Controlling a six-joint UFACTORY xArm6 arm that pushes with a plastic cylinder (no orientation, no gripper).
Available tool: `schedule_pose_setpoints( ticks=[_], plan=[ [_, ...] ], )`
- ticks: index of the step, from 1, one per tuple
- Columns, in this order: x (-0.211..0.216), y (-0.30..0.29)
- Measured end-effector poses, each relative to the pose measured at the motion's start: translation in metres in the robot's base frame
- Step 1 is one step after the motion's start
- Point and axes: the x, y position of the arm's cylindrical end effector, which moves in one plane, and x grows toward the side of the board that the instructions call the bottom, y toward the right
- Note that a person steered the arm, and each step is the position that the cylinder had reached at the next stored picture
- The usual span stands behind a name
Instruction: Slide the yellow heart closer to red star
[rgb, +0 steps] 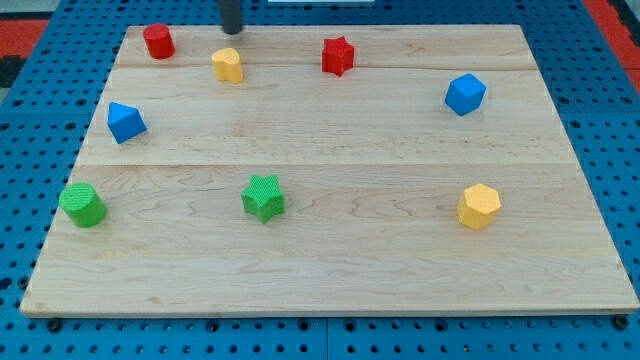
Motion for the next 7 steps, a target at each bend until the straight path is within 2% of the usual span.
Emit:
schedule_pose_setpoints(
  ticks=[1,2,4,5,6,7],
  plan=[
    [0.000,-0.065],
    [0.000,-0.088],
    [0.055,-0.068],
    [0.062,-0.033],
    [0.041,-0.018],
    [0.082,0.019]
  ],
)
